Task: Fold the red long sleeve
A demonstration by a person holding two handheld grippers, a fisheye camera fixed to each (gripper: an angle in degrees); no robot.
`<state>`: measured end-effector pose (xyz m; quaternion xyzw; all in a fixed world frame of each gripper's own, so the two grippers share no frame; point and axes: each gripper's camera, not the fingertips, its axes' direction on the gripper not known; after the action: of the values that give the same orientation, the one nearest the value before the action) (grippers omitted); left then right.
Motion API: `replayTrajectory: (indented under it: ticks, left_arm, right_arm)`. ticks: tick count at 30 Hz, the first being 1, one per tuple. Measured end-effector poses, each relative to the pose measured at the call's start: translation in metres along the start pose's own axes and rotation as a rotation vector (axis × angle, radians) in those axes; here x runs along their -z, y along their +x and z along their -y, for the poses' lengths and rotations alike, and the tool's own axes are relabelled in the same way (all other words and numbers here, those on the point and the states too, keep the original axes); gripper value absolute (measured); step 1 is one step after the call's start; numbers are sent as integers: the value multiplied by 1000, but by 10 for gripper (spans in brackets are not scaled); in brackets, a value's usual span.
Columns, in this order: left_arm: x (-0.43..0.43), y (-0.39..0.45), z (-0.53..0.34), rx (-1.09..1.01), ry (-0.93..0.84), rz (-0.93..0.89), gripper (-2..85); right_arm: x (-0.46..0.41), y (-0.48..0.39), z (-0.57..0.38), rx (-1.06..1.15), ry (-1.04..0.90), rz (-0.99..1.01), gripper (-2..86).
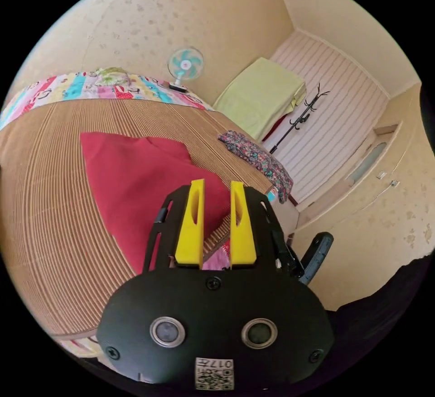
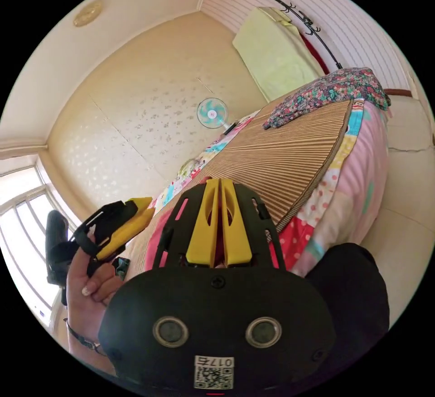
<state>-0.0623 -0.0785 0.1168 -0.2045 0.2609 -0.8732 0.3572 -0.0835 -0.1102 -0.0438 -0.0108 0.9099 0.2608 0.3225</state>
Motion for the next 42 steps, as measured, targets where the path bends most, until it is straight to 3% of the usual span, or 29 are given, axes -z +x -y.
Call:
replayTrajectory:
  ticks: [4,9,12,14,16,21,25,31,34,37,39,41,42]
  left_arm:
    - [32,-33,-20,152,23,335,98]
    - [39,-76,-42,257,-96,625,88]
    - [28,-103,-60,333,-190,720,87]
    - [22,-113,-70,355,-183,700,84]
    - [21,-110,-71,363,-168,687,68]
    - [5,-103,-53,325,-235,668,61]
    - [-6,-99,-52,327,-212,633,60]
    - [-25,-82,-48,300,-181,645,61]
    - [-36,-70,-46,295,-157,665,63]
    - [-46,-58,-48,265,-115,698,58]
    - [-50,-51,-49,247,-93,705,54]
    - [-50,-46,-50,237,-63,694,46]
    - [-49,-46,-49,239,-63,681,33]
  right_arm:
    - [-1,-85,-23,370,37,122,36]
    - [-82,-204,-60,646,-448,287,141]
    - [-156,-266,-119,862,-652,17,170]
    - [-213,-286,-174,1125,-738,-302,161]
    - [-235,-281,-199,1283,-705,-405,149]
    - [-267,-215,-156,1247,-602,-414,139]
    - [-291,-108,-55,1047,-631,-454,137]
    - [-285,37,38,979,-670,-690,137]
    - [-276,40,61,861,-764,-661,133]
    - [-270,-1,53,772,-787,-757,101]
    - [-247,-42,24,796,-722,-504,51]
    - [-218,-89,-30,810,-700,-84,52]
    - [-215,-99,-43,798,-714,-27,54]
